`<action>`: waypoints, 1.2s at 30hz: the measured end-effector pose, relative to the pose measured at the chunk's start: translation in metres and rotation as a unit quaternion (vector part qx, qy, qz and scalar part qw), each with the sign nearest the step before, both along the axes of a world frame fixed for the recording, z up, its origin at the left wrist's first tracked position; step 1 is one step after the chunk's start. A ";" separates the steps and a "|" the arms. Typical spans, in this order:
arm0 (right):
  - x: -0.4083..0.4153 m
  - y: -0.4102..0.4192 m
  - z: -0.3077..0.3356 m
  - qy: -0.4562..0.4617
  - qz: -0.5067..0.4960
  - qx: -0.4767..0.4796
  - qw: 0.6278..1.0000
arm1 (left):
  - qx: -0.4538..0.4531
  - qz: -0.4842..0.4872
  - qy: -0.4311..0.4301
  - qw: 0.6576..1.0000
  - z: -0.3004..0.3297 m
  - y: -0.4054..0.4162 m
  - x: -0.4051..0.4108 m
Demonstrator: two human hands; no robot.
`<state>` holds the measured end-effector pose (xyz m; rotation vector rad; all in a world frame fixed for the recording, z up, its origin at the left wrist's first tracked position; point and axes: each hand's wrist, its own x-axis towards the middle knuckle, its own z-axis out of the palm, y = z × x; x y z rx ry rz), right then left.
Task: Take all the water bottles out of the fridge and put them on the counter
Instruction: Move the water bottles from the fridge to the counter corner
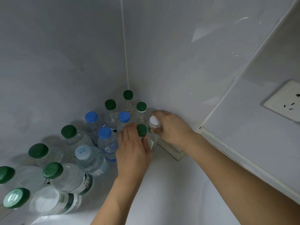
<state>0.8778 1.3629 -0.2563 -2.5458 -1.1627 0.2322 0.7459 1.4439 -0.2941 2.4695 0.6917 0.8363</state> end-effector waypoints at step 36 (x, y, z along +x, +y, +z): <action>-0.208 -0.403 0.030 0.060 -0.394 0.020 0.917 | 0.163 -0.415 0.168 0.879 0.046 -0.289 -0.039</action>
